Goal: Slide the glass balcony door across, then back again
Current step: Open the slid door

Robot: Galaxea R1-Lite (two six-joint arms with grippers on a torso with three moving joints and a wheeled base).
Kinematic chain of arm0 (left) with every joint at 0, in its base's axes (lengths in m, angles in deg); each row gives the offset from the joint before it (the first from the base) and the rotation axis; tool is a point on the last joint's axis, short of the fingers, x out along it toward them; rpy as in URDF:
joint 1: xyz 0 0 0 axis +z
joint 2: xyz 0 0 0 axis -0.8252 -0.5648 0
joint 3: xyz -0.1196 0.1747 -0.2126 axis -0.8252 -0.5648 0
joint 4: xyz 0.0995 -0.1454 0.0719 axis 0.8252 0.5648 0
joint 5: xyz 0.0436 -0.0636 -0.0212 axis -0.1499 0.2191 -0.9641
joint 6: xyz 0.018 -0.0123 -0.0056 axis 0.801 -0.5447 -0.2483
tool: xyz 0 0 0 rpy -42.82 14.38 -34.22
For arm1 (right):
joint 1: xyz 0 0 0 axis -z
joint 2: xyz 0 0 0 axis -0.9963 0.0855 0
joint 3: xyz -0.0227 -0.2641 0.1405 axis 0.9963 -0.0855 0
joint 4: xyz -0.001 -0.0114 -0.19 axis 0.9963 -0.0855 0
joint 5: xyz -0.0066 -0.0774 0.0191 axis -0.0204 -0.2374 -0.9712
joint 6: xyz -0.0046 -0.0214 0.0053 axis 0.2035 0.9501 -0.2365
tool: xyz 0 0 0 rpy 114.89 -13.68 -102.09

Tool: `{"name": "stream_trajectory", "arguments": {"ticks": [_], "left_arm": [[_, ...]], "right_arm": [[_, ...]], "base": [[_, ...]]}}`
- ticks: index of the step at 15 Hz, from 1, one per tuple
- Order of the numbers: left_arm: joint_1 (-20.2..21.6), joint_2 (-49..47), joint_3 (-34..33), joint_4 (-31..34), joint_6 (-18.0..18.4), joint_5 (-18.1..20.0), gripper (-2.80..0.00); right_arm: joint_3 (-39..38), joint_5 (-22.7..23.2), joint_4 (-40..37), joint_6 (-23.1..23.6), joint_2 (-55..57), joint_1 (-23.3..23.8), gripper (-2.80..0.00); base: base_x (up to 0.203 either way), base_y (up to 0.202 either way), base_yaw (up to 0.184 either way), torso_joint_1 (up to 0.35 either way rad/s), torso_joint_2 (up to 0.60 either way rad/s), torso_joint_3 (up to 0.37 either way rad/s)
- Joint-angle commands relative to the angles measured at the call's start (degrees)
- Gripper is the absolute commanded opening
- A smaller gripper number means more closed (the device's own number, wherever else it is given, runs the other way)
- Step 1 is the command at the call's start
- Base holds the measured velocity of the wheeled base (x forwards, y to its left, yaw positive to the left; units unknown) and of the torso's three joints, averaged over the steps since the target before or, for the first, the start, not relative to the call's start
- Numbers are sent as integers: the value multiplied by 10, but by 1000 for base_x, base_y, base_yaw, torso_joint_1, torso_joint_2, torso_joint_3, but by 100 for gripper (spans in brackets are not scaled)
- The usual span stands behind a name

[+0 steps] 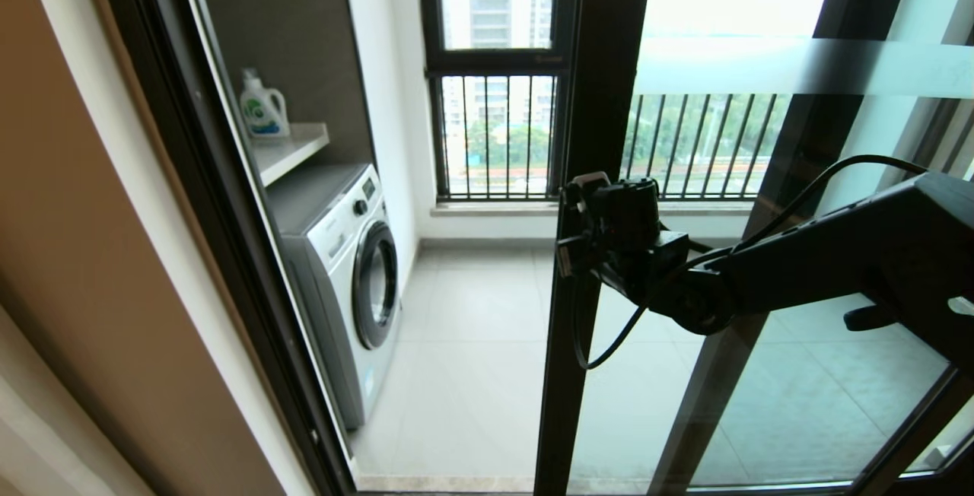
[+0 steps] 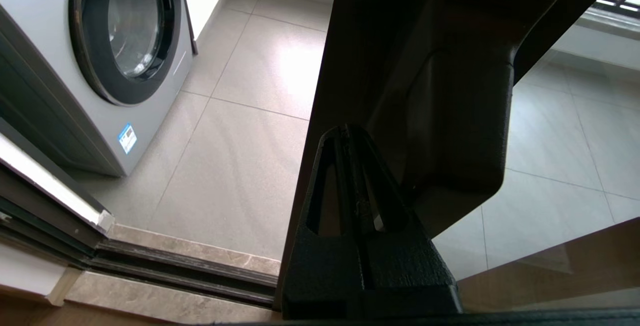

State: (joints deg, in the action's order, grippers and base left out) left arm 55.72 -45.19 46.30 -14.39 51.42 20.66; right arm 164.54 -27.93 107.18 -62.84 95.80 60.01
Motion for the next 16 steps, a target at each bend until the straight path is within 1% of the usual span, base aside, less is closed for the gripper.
{"name": "stream_trajectory", "arguments": {"ticks": [1,8,16], "left_arm": [[1,-1,0,0,0,-1,-280],[1,-1,0,0,-1,0,-280],[1,-1,0,0,0,-1,-280]], "right_arm": [[-10,-4,0,4,-17,9,-280],[-30,-4,0,9,-40,36,-280],[-61,-1,4,9,-56,95,-280]], "base": [[0,0,0,0,0,0],[0,0,0,0,0,0],[0,0,0,0,0,0]]}}
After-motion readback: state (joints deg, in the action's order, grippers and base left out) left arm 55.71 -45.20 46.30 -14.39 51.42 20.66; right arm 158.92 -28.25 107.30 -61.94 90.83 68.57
